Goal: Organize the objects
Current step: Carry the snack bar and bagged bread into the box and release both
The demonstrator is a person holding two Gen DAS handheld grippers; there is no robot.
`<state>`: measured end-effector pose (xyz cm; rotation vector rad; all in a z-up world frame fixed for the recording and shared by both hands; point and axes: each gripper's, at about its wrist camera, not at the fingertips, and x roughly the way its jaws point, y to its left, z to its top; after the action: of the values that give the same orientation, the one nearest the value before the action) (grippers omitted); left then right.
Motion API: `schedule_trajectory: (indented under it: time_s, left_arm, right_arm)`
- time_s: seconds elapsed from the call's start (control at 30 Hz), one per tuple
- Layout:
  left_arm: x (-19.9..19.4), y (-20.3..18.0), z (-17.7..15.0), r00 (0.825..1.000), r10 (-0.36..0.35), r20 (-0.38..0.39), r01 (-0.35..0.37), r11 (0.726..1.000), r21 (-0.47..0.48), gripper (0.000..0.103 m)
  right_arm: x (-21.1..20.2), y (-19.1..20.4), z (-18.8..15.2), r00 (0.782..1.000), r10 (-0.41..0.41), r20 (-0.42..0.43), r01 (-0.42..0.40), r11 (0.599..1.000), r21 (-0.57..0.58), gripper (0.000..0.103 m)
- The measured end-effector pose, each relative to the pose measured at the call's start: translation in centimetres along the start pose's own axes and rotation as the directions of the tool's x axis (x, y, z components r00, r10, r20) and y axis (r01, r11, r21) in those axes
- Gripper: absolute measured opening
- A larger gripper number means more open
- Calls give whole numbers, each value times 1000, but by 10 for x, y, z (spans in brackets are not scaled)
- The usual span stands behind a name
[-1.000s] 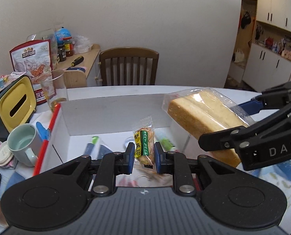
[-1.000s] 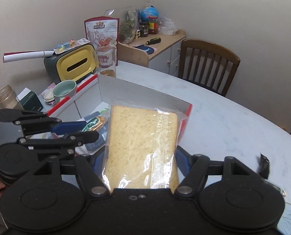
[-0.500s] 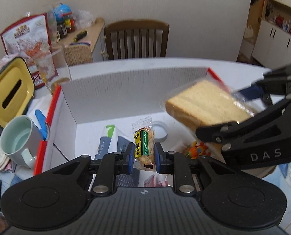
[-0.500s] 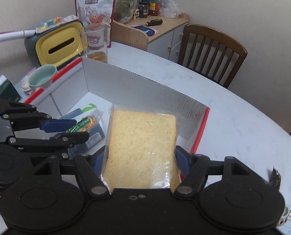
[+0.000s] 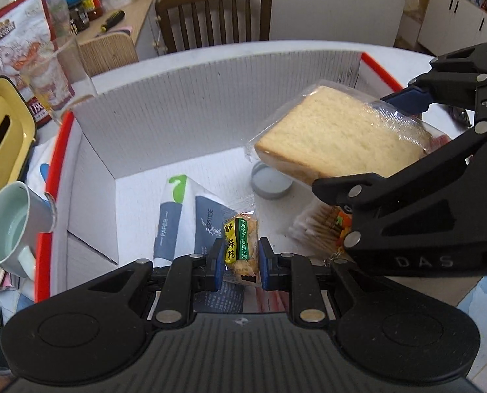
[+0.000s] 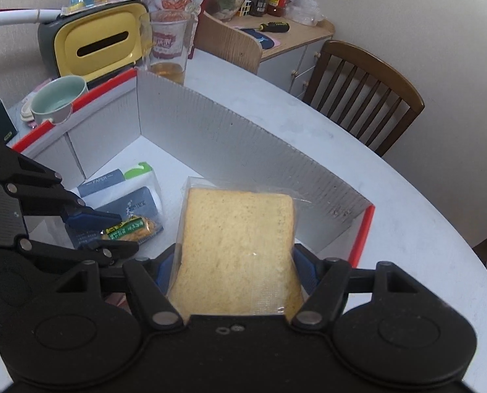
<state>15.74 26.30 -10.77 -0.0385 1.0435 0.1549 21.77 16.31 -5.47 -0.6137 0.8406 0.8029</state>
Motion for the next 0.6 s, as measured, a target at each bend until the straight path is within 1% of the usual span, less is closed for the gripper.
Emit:
schedule_trajectory:
  time_s: [0.33, 0.6]
  left_arm:
    - [16, 0, 2, 996, -26, -90, 25, 1000, -10, 19]
    - [17, 2, 0, 993, -40, -109, 36, 998, -43, 19]
  right_arm:
    - [9, 5, 1, 1000, -4, -26, 4, 1000, 6, 72]
    - [8, 2, -1, 1000, 0, -29, 0, 1000, 23, 73]
